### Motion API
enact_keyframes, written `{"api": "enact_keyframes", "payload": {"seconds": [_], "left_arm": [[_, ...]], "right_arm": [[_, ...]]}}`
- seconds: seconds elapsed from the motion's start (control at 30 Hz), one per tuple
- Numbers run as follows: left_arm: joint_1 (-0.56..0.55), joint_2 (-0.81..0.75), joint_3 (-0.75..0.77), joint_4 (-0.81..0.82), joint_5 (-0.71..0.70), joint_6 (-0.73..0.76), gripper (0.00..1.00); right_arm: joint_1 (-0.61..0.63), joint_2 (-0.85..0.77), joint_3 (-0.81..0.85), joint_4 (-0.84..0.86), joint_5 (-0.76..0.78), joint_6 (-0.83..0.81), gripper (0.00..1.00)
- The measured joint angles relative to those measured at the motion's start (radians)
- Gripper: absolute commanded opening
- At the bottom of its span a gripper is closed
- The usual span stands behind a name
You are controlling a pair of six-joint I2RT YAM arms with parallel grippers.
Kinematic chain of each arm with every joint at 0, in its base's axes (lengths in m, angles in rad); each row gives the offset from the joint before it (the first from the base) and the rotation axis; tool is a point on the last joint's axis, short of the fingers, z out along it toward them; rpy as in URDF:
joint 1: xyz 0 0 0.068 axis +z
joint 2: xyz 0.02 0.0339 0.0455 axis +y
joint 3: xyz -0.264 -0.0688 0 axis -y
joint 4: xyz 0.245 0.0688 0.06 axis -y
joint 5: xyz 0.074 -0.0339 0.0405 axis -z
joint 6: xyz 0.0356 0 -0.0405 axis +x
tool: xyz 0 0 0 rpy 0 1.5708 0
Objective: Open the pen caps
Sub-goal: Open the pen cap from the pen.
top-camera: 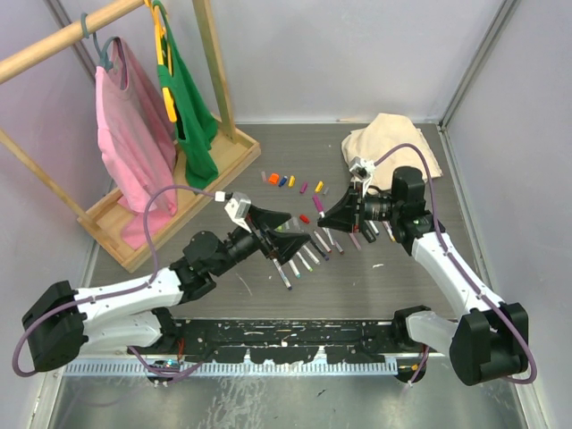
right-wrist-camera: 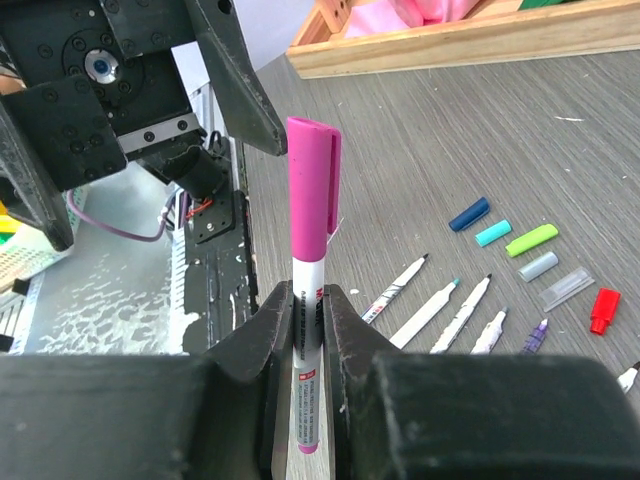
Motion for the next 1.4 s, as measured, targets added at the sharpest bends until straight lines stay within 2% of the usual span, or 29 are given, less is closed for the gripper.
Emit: {"api": "enact_keyframes", "payload": {"seconds": [0.17,0.33,0.67,0.87,1.0,1.17,1.3,1.4], "left_arm": [[0.064,-0.041,0.014,-0.122,0.09,-0.006,0.98],[0.129,-0.04,0.031,-0.162,0.154,-0.056,0.98],[0.187,0.031,0.055,-0.106,0.219,-0.196,1.0],[0.187,0.1,0.079,-0.071,0.219,-0.277,0.96],[0.187,0.122,0.116,-0.07,0.215,-0.3,0.89],[0.187,0.166,0.152,-0.055,0.218,-0.322,0.71],[0.174,0.247,0.208,-0.047,0.217,-0.33,0.63],[0.135,0.274,0.219,-0.051,0.193,-0.34,0.61]], "right_arm": [[0.0,0.014,0.013,-0.033,-0.014,-0.03,0.01],[0.0,0.028,0.02,-0.063,-0.031,-0.05,0.01],[0.0,0.034,0.024,-0.08,-0.045,-0.066,0.01],[0.0,0.04,0.027,-0.091,-0.048,-0.073,0.01],[0.0,0.04,0.029,-0.092,-0.049,-0.073,0.01],[0.0,0.04,0.029,-0.097,-0.05,-0.074,0.01],[0.0,0.042,0.029,-0.099,-0.05,-0.074,0.01],[0.0,0.044,0.03,-0.104,-0.048,-0.077,0.01]]}}
